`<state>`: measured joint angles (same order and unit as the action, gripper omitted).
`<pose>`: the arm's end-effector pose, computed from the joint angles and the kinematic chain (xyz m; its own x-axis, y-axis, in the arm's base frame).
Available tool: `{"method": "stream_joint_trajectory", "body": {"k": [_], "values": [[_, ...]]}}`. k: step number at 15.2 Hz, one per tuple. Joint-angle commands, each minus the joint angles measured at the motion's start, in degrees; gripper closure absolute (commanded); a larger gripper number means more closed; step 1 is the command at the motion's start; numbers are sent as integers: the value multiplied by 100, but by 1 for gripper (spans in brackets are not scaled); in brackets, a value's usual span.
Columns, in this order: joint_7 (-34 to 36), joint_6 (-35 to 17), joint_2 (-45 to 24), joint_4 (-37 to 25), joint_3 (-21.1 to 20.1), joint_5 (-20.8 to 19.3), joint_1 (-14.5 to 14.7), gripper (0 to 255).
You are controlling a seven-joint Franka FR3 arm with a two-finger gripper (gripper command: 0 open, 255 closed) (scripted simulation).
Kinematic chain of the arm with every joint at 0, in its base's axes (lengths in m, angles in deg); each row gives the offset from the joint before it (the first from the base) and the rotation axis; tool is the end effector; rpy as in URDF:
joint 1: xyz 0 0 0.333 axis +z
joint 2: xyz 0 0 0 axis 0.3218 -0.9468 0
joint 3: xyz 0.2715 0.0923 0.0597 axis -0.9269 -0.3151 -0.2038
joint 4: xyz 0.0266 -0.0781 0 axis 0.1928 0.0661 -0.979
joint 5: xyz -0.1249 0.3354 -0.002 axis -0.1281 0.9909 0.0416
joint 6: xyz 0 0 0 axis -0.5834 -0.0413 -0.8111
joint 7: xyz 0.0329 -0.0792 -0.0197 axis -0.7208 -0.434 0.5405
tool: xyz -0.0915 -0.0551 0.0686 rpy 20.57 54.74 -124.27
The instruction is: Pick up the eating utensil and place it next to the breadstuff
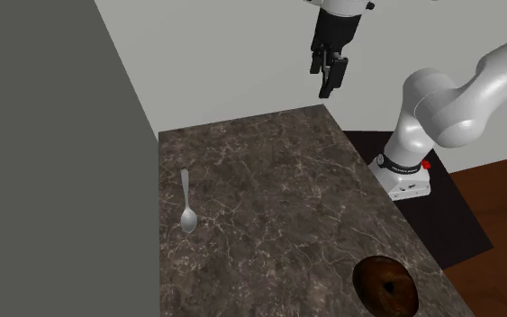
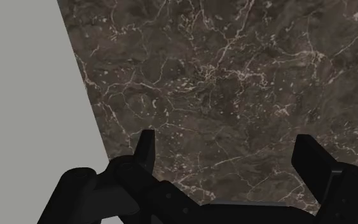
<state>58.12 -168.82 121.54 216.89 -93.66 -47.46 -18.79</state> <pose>0.3052 0.0225 0.5288 0.9952 0.0925 0.0308 0.0909 -0.9946 0.0492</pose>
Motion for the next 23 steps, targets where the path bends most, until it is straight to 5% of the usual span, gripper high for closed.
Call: {"method": "stream_joint_trajectory", "body": {"k": [1,13,23], "values": [[0,0,0,0,0,0,0,0],[595,-1882,-2163,-530,-699,154,212,0],[1258,-2862,-4227,-1770,-1181,-328,335,0]]}}
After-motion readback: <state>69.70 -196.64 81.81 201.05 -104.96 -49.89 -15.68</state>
